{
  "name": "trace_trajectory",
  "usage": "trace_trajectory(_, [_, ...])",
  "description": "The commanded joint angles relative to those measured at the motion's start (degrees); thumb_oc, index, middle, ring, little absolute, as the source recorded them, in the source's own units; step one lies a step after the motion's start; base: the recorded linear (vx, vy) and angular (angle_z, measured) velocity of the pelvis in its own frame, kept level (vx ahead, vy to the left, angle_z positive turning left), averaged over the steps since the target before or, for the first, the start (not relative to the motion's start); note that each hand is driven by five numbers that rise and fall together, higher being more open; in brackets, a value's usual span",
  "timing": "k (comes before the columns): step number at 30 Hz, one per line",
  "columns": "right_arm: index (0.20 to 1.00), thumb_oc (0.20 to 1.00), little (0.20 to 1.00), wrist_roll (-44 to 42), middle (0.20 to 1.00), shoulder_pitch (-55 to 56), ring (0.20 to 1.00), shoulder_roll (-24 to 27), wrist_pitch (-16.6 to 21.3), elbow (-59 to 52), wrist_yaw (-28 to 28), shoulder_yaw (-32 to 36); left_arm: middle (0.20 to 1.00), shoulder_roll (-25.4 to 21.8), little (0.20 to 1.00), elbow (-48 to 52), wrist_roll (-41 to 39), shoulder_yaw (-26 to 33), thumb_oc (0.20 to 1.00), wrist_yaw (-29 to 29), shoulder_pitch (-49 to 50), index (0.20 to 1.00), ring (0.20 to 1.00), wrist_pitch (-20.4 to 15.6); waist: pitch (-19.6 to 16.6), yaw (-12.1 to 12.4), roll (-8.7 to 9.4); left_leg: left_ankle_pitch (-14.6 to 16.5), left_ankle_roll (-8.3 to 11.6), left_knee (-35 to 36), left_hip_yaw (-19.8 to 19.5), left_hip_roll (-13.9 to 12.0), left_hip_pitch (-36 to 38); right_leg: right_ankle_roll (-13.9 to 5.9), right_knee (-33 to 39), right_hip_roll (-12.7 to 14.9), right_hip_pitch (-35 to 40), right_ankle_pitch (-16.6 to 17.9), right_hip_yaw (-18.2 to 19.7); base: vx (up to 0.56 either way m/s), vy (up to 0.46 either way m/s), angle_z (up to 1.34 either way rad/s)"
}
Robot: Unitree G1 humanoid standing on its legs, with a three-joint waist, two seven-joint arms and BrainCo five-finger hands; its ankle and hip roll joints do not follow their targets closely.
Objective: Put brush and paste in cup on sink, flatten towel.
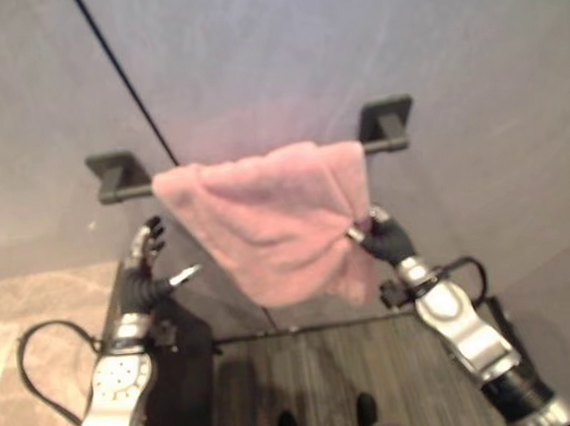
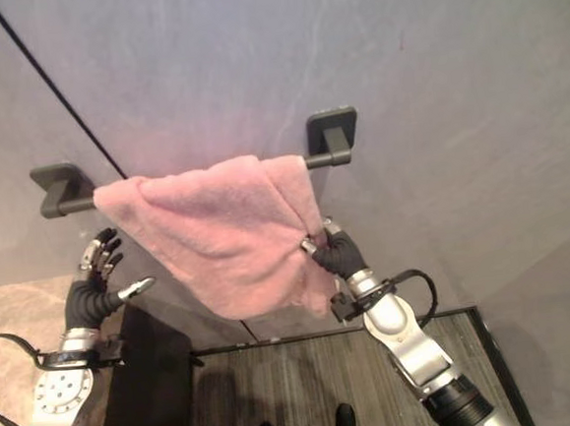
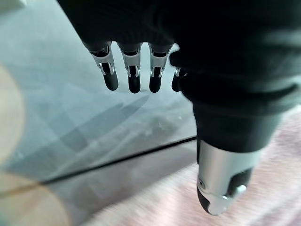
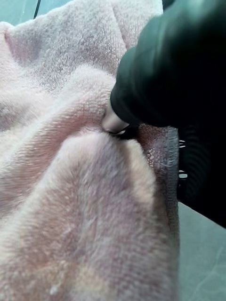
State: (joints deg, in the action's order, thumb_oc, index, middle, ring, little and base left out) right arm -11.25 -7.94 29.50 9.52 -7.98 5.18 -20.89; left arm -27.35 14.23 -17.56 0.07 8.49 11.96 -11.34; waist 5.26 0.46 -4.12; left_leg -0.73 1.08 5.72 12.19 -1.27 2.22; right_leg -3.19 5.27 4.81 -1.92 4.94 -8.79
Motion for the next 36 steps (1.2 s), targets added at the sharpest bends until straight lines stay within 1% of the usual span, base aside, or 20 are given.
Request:
trace_trajectory(1, [1.000,1.000,1.000,-0.6,1.000,-4.2,1.000,-1.4,2.3,-1.9,-0.5,-0.8,1.000,-4.3,1.000,4.1,-3.5,0.6,1.000,-0.9,-1.9,1.000,1.000,-3.2,-1.5,0.6,3.77,5.4,-1.41,-0.7,0.7,-1.3,2.0,-4.68,-0.3,7.6,1.0,-0.4,-2.1,0.00,0.000,0.00])
trace_trajectory(6, [1.000,1.000,1.000,-0.8,1.000,-5.0,1.000,-1.3,2.2,-2.1,-0.6,-0.6,1.000,-5.2,1.000,7.1,-8.3,1.2,1.000,-2.7,-1.3,1.000,1.000,-3.6,-1.5,0.8,3.60,5.4,-1.42,-0.7,0.8,-1.2,2.1,-4.71,-0.3,7.6,1.0,-0.4,-2.2,0.00,0.000,0.00])
trace_trajectory(9, [1.000,1.000,1.000,-0.7,1.000,-4.9,1.000,-1.2,2.2,-2.1,-0.7,-0.5,1.000,-5.4,1.000,7.5,-9.3,1.1,1.000,-3.1,-1.4,1.000,1.000,-3.7,-1.5,0.8,3.59,5.5,-1.41,-0.7,0.8,-1.3,2.1,-4.72,-0.3,7.6,1.0,-0.4,-2.2,0.00,0.000,0.00])
trace_trajectory(10, [1.000,1.000,1.000,-0.8,1.000,-4.8,1.000,-1.2,2.2,-2.2,-0.8,-0.6,0.592,-5.5,0.592,7.6,-9.4,1.1,0.592,-3.0,-1.6,0.592,0.592,-3.7,-1.5,0.8,3.59,5.5,-1.40,-0.7,0.8,-1.3,2.1,-4.70,-0.3,7.6,1.0,-0.4,-2.2,0.00,0.000,0.00])
trace_trajectory(11, [1.000,1.000,1.000,-0.9,1.000,-4.8,1.000,-1.2,2.2,-2.3,-0.8,-0.6,0.460,-5.5,0.460,7.6,-9.6,0.9,0.460,-2.7,-1.8,0.460,0.460,-3.7,-1.5,0.7,3.57,5.5,-1.38,-0.7,0.8,-1.3,2.1,-4.68,-0.3,7.6,1.0,-0.4,-2.2,0.00,0.000,0.00])
trace_trajectory(12, [1.000,1.000,1.000,-1.0,1.000,-4.8,1.000,-1.2,2.2,-2.4,-0.8,-0.5,0.200,-5.6,0.200,7.9,-9.9,0.9,0.200,-2.9,-2.3,0.200,0.200,-3.7,-1.5,0.7,3.56,5.4,-1.37,-0.7,0.7,-1.3,1.9,-4.69,-0.3,7.6,0.9,-0.4,-2.2,0.00,0.000,0.00])
trace_trajectory(27, [1.000,1.000,1.000,-1.5,1.000,-5.0,1.000,-1.2,2.1,-1.9,-1.6,-0.7,0.200,-6.8,0.200,8.3,-10.0,1.9,0.200,-3.3,-2.9,0.200,0.200,-3.8,-1.6,0.8,3.31,5.5,-1.39,-0.7,0.7,-1.2,1.9,-4.67,-0.3,7.5,0.7,-0.3,-2.1,0.00,0.000,0.00])
trace_trajectory(29, [1.000,1.000,1.000,-1.5,1.000,-5.1,1.000,-1.0,2.1,-2.1,-1.8,-0.6,0.200,-7.5,0.200,9.1,-8.9,4.0,0.200,-2.2,-3.6,0.200,0.200,-4.2,-1.6,0.9,3.23,5.4,-1.35,-0.7,0.7,-1.2,1.9,-4.65,-0.3,7.5,0.8,-0.4,-2.1,0.00,0.000,0.00])
trace_trajectory(31, [1.000,1.000,1.000,-1.8,1.000,-4.9,1.000,-0.9,2.0,-2.0,-1.9,-0.4,0.200,-7.3,0.200,8.4,-9.4,4.7,0.200,-1.6,-3.9,0.200,0.200,-4.5,-1.7,0.8,3.18,5.4,-1.28,-0.7,0.7,-1.2,1.9,-4.62,-0.3,7.4,0.7,-0.4,-2.0,0.00,0.000,0.00])
trace_trajectory(32, [1.000,1.000,1.000,-2.1,1.000,-4.8,1.000,-1.0,1.9,-1.8,-2.1,-0.5,0.200,-8.2,0.200,7.7,-7.8,5.5,0.200,-1.3,-4.2,0.200,0.200,-4.4,-1.7,0.8,3.06,5.3,-1.22,-0.7,0.7,-1.2,1.8,-4.61,-0.3,7.4,0.7,-0.4,-2.0,0.00,0.000,0.00])
trace_trajectory(33, [1.000,1.000,1.000,-2.1,1.000,-4.8,1.000,-1.0,1.9,-1.8,-2.1,-0.5,0.200,-8.2,0.200,7.7,-7.7,5.5,0.200,-1.2,-4.2,0.200,0.200,-4.4,-1.7,0.8,3.08,5.3,-1.21,-0.7,0.7,-1.2,1.8,-4.61,-0.3,7.4,0.7,-0.4,-2.0,0.00,0.000,0.00])
trace_trajectory(34, [1.000,1.000,1.000,-2.1,1.000,-4.8,1.000,-1.0,1.9,-1.8,-2.2,-0.6,0.200,-8.4,0.200,7.5,-6.6,6.8,0.200,-0.2,-4.3,0.200,0.200,-4.8,-1.7,0.9,3.03,5.3,-1.18,-0.7,0.7,-1.2,1.8,-4.59,-0.3,7.4,0.7,-0.4,-2.0,0.00,0.000,0.00])
trace_trajectory(36, [1.000,1.000,1.000,-2.1,1.000,-4.5,1.000,-0.9,1.8,-1.8,-2.2,-0.5,0.200,-7.3,0.200,6.6,-8.2,7.7,0.200,0.9,-4.2,0.200,0.200,-5.1,-1.7,0.9,2.94,5.3,-1.18,-0.7,0.7,-1.2,1.8,-4.58,-0.3,7.4,0.6,-0.3,-2.0,0.00,0.000,0.00])
